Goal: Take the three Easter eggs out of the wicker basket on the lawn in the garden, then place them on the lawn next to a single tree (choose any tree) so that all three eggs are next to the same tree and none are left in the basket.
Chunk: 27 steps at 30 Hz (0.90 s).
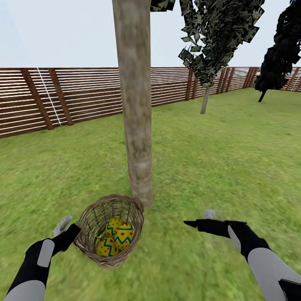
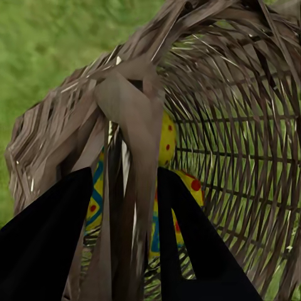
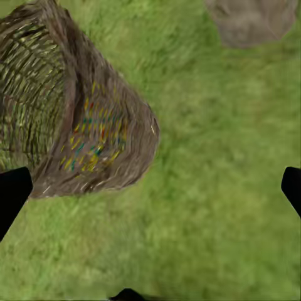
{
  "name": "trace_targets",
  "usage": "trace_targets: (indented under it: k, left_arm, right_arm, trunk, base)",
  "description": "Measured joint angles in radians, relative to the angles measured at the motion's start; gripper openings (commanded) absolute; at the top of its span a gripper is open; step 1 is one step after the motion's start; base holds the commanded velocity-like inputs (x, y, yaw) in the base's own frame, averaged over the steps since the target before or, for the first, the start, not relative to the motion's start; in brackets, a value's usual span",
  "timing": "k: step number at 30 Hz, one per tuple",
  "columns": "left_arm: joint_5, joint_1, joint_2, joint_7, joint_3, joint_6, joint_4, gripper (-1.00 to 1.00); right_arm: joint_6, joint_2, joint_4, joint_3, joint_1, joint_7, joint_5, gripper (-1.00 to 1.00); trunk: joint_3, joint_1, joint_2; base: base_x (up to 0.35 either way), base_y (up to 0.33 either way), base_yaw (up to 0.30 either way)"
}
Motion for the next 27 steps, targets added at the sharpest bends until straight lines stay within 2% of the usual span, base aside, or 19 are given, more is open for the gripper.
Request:
trace_targets:
  k: [1,2,3,4,5,6,9,10,13,19,23,27]
  left_arm:
    - [-0.009,0.0,0.0,0.001,0.0,0.0,0.001,-1.0]
    - [-0.034,0.0,0.0,0.003,0.0,-0.001,0.002,-1.0]
    - [-0.048,0.0,0.001,0.004,0.001,-0.003,0.003,-1.0]
    - [-0.043,0.0,0.001,0.004,0.001,-0.003,0.003,-1.0]
    - [-0.029,0.0,0.001,0.003,0.0,-0.003,0.004,-1.0]
    - [-0.022,0.0,0.002,0.003,0.0,-0.002,0.004,-1.0]
    - [-0.036,0.0,0.002,0.004,0.0,-0.003,0.005,-1.0]
    - [-0.035,0.0,0.002,0.004,0.0,-0.003,0.005,-1.0]
    - [-0.028,0.0,0.002,0.004,0.0,-0.003,0.005,-1.0]
    - [-0.028,0.0,0.002,0.004,0.002,-0.003,0.006,-1.0]
    - [-0.029,0.0,0.002,0.004,0.002,-0.003,0.006,-1.0]
    - [-0.03,0.0,0.002,0.005,0.002,-0.003,0.006,-1.0]
  right_arm:
    - [-0.012,0.002,0.015,0.0,0.0,0.346,0.0,1.0]
    - [-0.046,0.004,0.049,0.001,0.0,0.408,0.0,1.0]
    - [-0.13,0.007,0.083,0.0,0.0,0.281,0.001,1.0]
    - [-0.154,0.008,0.09,-0.001,0.0,0.206,-0.001,1.0]
    - [-0.161,0.007,0.088,-0.001,0.0,0.184,-0.008,1.0]
    - [-0.16,0.005,0.083,-0.001,0.0,0.227,-0.022,1.0]
    - [-0.122,-0.007,0.08,-0.002,0.0,0.582,-0.034,1.0]
    - [-0.099,-0.017,0.08,-0.003,0.0,0.639,-0.034,1.0]
    - [-0.087,-0.022,0.088,-0.003,0.001,0.617,-0.039,1.0]
    - [-0.115,-0.024,0.092,-0.005,0.001,0.593,-0.039,1.0]
    - [-0.121,-0.012,0.098,-0.002,0.004,0.592,-0.033,1.0]
    - [-0.12,-0.011,0.13,0.002,0.008,0.591,-0.027,1.0]
  trunk:
    - [-0.003,0.004,-0.007]
    - [-0.006,0.008,-0.014]
    - [-0.01,0.012,-0.021]
    - [-0.013,0.015,-0.028]
    - [-0.016,0.019,-0.035]
    - [-0.019,0.023,-0.042]
    - [-0.028,0.035,-0.063]
    - [-0.032,0.038,-0.07]
    - [-0.041,0.05,-0.091]
    - [-0.06,0.073,-0.133]
    - [-0.072,0.088,-0.161]
    - [-0.085,0.104,-0.189]
  base:
    - [0.0,0.0,0.0]
    - [0.0,0.0,0.0]
    - [0.0,0.0,0.0]
    - [0.0,0.0,0.0]
    - [0.0,0.0,0.0]
    - [0.0,0.0,0.0]
    - [0.0,0.0,0.0]
    - [0.0,0.0,0.0]
    - [0.0,0.0,0.0]
    - [0.0,0.0,0.0]
    - [0.0,0.0,0.0]
    - [0.0,0.0,0.0]
